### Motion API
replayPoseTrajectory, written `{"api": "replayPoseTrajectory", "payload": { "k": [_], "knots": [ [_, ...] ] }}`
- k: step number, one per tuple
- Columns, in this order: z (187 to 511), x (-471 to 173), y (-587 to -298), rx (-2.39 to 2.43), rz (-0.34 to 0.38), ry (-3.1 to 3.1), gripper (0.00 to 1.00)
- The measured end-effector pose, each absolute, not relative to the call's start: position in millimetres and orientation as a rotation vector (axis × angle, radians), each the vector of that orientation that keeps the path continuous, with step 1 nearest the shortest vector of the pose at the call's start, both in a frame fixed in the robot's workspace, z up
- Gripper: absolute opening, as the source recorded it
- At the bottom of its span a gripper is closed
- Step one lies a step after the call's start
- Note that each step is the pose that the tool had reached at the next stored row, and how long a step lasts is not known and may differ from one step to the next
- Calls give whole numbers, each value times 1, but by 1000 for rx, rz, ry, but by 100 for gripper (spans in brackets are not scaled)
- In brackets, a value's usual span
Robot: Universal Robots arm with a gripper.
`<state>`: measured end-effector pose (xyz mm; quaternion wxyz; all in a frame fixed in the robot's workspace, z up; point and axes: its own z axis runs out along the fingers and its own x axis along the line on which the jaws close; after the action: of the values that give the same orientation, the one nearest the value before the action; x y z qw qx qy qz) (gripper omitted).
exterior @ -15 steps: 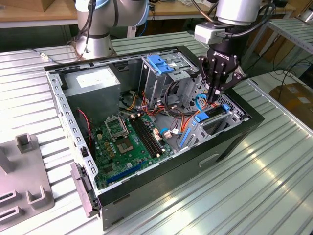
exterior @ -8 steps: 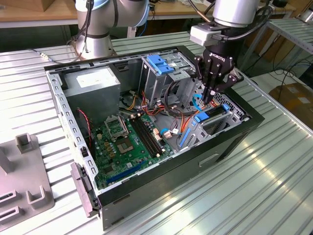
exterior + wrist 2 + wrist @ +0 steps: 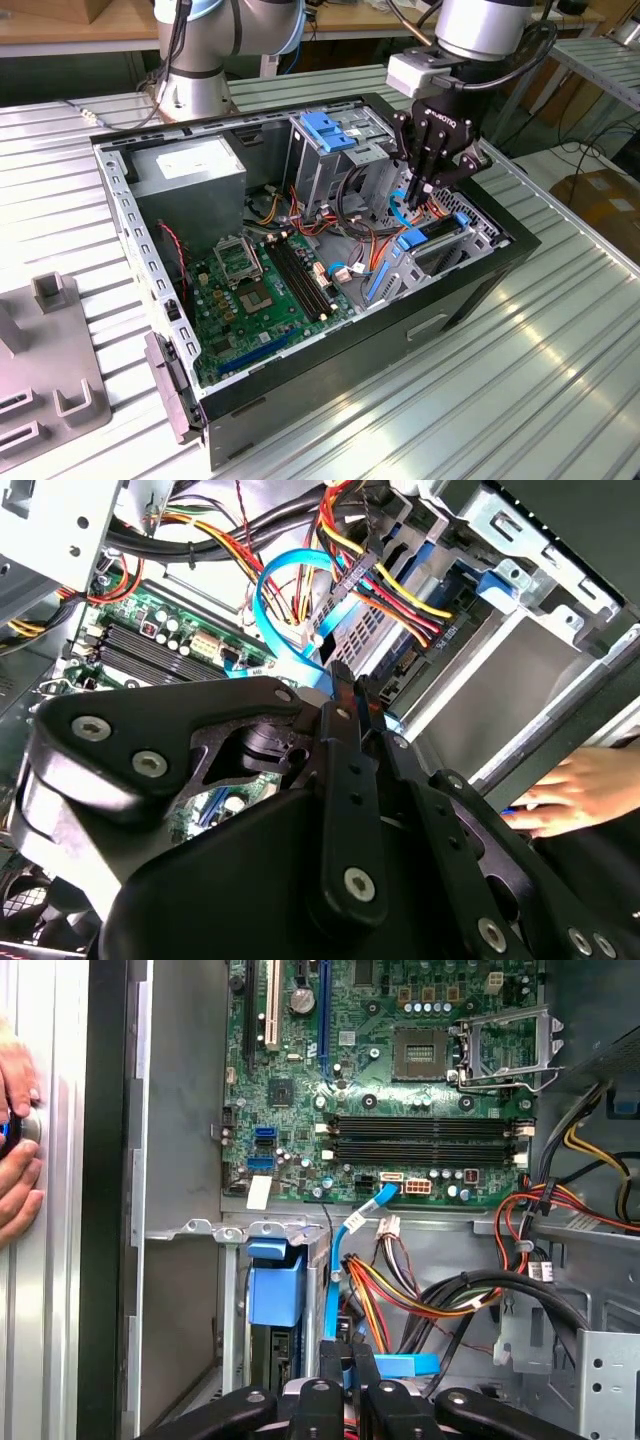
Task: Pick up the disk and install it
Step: 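Insert the second disk wire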
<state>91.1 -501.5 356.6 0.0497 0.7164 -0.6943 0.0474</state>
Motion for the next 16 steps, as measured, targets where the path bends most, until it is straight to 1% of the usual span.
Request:
{"api": "replayPoseTrajectory", "payload": {
  "k": [5,9,11,13,16],
  "knots": [
    [357,91,-502,2184,144,-2117,16],
    [356,91,-507,2201,116,-2134,16],
    [356,91,-508,2206,127,-2139,16],
    [356,91,-508,2222,172,-2159,16],
    [356,91,-510,2229,193,-2168,16]
  ]
}}
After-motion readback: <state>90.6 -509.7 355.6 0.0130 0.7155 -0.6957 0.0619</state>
